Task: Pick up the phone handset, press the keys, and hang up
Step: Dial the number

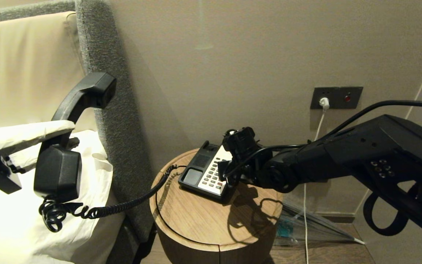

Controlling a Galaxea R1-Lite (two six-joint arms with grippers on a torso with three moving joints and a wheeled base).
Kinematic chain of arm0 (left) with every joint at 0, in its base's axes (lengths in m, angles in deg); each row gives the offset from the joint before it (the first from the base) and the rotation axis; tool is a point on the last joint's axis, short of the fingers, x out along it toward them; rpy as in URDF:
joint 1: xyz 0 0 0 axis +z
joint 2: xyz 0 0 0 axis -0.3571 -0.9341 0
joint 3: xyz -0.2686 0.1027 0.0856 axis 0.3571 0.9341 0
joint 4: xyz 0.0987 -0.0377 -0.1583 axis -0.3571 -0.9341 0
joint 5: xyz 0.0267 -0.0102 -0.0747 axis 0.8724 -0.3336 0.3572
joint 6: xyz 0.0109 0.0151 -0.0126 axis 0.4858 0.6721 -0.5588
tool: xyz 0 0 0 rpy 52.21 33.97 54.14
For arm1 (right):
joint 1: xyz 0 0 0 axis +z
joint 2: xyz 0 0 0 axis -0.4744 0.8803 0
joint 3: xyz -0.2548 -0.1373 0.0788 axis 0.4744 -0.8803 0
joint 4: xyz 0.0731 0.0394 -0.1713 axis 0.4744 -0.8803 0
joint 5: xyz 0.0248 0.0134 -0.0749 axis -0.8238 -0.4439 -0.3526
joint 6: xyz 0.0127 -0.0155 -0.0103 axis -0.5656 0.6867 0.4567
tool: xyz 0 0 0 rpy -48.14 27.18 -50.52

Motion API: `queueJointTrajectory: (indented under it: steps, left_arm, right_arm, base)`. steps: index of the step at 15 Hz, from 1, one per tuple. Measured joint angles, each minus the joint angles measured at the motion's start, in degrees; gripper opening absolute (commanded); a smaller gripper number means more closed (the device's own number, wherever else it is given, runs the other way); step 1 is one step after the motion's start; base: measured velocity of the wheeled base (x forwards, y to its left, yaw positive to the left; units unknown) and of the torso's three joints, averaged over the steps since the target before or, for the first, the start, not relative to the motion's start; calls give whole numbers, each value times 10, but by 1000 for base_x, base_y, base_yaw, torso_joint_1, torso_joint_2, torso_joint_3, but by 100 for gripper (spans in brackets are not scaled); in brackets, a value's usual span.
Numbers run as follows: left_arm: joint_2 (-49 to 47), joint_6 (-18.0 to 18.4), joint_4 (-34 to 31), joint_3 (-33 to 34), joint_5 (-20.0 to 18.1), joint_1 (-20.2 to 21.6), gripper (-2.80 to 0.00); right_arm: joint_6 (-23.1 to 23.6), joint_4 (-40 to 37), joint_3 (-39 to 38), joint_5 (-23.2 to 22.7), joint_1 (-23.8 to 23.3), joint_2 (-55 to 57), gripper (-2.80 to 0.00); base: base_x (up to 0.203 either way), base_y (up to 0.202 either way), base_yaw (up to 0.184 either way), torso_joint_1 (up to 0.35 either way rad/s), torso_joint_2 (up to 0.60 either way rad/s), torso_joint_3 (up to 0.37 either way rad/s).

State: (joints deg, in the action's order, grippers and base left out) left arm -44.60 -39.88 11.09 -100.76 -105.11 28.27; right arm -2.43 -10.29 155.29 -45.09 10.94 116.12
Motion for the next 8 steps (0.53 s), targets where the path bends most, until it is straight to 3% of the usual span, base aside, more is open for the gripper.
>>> queueJointTrajectory:
  steps: [8]
  left_arm:
    - [0, 0, 1, -1, 0, 0, -280]
  right_arm:
    - [-3, -2, 3, -2, 0, -3, -280]
  base:
    - [0, 0, 0, 0, 0, 0]
